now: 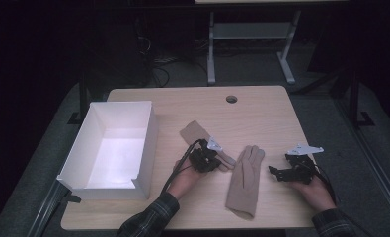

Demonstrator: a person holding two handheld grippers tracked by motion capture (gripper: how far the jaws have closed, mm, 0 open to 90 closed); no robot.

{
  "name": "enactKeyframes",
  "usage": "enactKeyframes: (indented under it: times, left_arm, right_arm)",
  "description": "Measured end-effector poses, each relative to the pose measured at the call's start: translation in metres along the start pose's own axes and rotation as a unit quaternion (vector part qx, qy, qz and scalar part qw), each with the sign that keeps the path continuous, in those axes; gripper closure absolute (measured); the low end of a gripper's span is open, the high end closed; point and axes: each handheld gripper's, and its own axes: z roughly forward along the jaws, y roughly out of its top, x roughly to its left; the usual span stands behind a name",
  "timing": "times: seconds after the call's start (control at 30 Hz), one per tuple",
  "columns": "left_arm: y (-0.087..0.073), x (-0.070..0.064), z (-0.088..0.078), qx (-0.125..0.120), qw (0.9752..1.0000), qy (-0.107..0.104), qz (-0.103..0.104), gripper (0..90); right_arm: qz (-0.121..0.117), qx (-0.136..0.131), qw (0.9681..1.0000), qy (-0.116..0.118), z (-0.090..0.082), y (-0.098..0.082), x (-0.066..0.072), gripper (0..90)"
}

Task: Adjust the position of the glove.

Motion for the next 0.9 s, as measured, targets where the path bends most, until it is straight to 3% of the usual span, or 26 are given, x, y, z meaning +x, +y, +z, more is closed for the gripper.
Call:
enactKeyframes:
  times: [0.47,0.63,0.83,0.9]
  left_arm:
    - [0.031,0.025,0.030,-0.028,0.9989,0.005,-0.038,89.1]
    - [0.038,0.031,0.036,-0.032,0.9987,0.004,-0.040,89.2]
    - [0.037,0.034,0.023,-0.038,0.9984,0.014,-0.041,87.8]
    - [0.034,0.039,0.017,-0.048,0.9973,0.017,-0.052,86.9]
  right_arm:
    - [0.002,0.001,1.0000,0.003,0.000,0.000,0.001,12.7]
    - [0.002,0.001,1.0000,0.004,0.000,0.000,0.001,12.7]
    - [0.002,0.001,1.0000,0.004,0.000,0.000,0.001,12.7]
    - [0.002,0.001,1.0000,0.004,0.000,0.000,0.001,12.7]
